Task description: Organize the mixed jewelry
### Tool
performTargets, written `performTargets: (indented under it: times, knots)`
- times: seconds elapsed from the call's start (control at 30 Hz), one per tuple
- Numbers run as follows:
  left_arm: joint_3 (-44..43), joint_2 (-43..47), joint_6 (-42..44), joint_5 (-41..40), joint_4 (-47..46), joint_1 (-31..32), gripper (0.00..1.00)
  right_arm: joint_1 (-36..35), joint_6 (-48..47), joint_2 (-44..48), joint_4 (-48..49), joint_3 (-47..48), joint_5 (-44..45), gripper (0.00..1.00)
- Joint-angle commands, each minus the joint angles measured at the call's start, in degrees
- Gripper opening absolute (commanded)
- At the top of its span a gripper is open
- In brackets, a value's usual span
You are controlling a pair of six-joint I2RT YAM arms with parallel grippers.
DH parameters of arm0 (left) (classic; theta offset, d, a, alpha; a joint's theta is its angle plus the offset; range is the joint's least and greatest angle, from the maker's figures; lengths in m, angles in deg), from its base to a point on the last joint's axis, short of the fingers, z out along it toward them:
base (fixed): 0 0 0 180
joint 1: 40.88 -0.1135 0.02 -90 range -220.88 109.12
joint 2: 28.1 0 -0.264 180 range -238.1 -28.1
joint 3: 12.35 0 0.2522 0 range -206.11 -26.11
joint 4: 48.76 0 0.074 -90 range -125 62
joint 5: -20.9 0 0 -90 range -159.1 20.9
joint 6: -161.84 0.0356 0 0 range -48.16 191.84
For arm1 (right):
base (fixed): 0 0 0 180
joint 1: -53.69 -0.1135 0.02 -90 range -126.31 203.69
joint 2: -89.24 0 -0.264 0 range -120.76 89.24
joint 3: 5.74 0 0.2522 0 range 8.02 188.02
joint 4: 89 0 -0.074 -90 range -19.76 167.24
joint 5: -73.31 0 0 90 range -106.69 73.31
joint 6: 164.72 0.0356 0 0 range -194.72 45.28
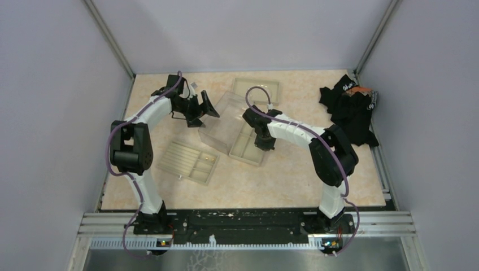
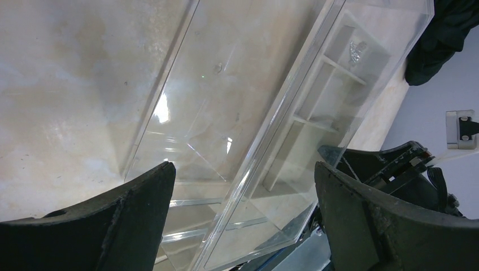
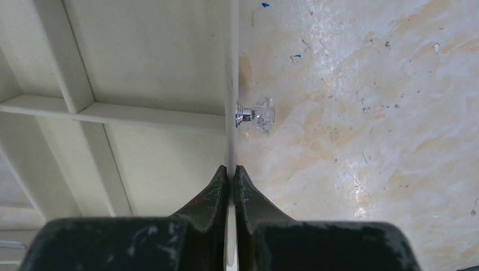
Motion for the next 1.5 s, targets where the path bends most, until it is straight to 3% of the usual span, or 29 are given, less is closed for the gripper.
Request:
performTargets:
  times: [0.0, 0.17, 1.17, 1.47]
  knots:
    - [0.37, 1.89, 0.71, 0.32, 0.16, 0.33, 0.99, 0.55, 1.76, 0.67, 0.67, 0.60, 0.20, 0.00]
    - [0.79, 2.22, 0.47, 0.15, -0.02, 0.33, 0.99, 0.65, 3.16, 1.74, 3.04, -2.64, -1.25, 0.00]
    - [2.36, 2.81, 0.92, 1.10, -0.36, 0.41, 0.99, 1.84, -0.54, -2.67, 6.91, 2.86, -4.43, 0.00]
    - [1.58, 2.08, 1.13, 1.28, -0.19, 0.50, 0.99, 1.67, -0.03, -0.57, 5.90, 3.16, -1.81, 0.00]
